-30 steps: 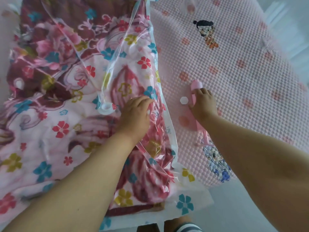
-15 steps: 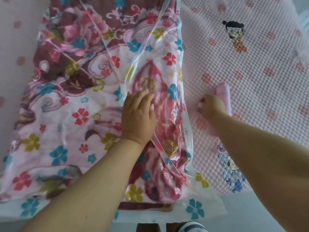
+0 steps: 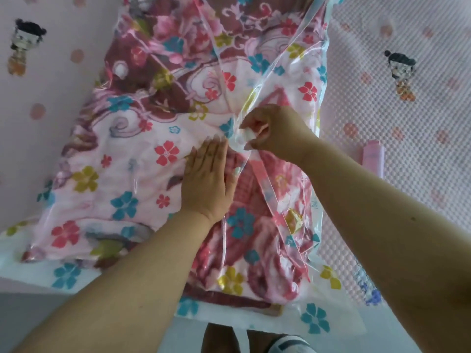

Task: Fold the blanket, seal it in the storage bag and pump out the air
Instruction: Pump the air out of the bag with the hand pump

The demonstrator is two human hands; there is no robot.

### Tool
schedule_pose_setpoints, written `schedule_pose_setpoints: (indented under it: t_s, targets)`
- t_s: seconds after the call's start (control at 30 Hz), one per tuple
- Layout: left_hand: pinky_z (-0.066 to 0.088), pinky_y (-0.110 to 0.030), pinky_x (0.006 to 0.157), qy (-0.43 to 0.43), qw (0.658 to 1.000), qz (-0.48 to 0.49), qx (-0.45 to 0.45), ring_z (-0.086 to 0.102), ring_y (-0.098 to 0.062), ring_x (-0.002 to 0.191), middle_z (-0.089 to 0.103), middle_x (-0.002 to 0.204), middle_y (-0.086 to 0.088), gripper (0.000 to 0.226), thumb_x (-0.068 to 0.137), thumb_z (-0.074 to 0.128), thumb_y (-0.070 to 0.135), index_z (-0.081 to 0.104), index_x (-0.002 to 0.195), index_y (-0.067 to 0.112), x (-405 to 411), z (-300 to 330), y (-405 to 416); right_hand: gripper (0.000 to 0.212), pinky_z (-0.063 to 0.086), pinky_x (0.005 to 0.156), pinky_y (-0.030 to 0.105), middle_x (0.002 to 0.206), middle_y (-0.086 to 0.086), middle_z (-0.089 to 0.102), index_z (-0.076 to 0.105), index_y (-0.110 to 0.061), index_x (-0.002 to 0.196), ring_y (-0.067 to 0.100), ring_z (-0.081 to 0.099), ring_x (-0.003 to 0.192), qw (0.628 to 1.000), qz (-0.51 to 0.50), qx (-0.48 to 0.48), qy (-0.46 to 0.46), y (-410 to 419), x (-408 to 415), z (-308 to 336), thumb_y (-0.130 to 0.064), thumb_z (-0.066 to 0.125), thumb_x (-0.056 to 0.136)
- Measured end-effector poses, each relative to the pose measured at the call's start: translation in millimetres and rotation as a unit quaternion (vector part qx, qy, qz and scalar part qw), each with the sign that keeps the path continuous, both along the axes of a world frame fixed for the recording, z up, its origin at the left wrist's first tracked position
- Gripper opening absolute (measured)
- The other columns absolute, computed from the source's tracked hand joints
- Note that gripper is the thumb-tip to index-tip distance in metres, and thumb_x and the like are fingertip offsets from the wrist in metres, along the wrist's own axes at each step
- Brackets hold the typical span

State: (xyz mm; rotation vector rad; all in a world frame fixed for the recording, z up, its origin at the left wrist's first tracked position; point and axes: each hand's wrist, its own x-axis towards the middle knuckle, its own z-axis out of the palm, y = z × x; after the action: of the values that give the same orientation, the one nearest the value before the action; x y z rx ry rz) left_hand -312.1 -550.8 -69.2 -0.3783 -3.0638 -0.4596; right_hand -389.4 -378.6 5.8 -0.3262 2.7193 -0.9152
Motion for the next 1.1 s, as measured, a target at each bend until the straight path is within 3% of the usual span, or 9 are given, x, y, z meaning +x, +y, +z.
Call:
schedule_pose_setpoints:
  t_s: [0.13,0.27,0.5,0.8,1.0,1.1]
  targets:
    - [0.012,-0.040,0.119,0.016,1.000,0.002,0.002,0.031,-0.028,0.142,0.037,0.150,-0.016,0.066,0.098,0.021,0.047,0.034,0.146,0.003,0,-5,-3,0.041,0.051,0.083,0.025,0.096,-0.005,0.065,0.070,-0.019,0.107,0.012,0.061,0.085,0.998,0.037,0.045,-0.031,-12,-13,0,-0.018,0.085,0.068]
    - [0.015,-0.041,0.119,0.022,1.000,0.004,0.005,0.032,-0.028,0.141,0.039,0.149,-0.016,0.063,0.098,0.027,0.044,0.036,0.145,0.003,1,-7,-2,0.039,0.052,0.087,0.032,0.097,-0.003,0.064,0.071,-0.019,0.104,0.016,0.063,0.090,0.991,0.081,0.085,-0.062,-15,-25,4,-0.015,0.085,0.068]
    - [0.018,-0.042,0.118,0.025,1.000,0.002,0.010,0.035,-0.030,0.140,0.040,0.148,-0.017,0.067,0.099,0.019,0.048,0.039,0.144,0.001,1,-5,-4,0.041,0.051,0.088,0.034,0.109,0.002,0.054,0.071,-0.020,0.109,0.016,0.061,0.091,0.979,0.144,0.136,-0.048,-19,-26,8,-0.013,0.083,0.071]
    - [0.017,-0.042,0.118,0.037,0.999,0.006,0.011,0.035,-0.030,0.140,0.041,0.148,-0.017,0.064,0.098,0.028,0.045,0.039,0.143,0.001,1,-8,-3,0.035,0.048,0.090,0.032,0.111,0.004,0.057,0.073,-0.022,0.108,0.015,0.059,0.089,0.971,0.181,0.152,-0.046,-20,-29,13,-0.011,0.079,0.075]
    - [0.015,-0.040,0.118,0.045,0.999,0.011,0.009,0.036,-0.030,0.139,0.043,0.146,-0.017,0.064,0.098,0.028,0.045,0.042,0.142,0.001,1,-9,-3,0.035,0.050,0.087,0.031,0.105,0.001,0.063,0.070,-0.018,0.112,0.016,0.060,0.089,0.973,0.141,0.179,-0.039,-19,-26,4,-0.024,0.078,0.078]
    - [0.016,-0.041,0.118,0.045,0.999,0.010,0.009,0.036,-0.030,0.139,0.043,0.146,-0.017,0.063,0.098,0.028,0.045,0.042,0.141,0.001,1,-8,-3,0.037,0.048,0.075,0.030,0.090,-0.001,0.060,0.066,-0.011,0.106,0.018,0.059,0.085,0.977,0.083,0.195,-0.028,-21,-20,-3,-0.038,0.073,0.081]
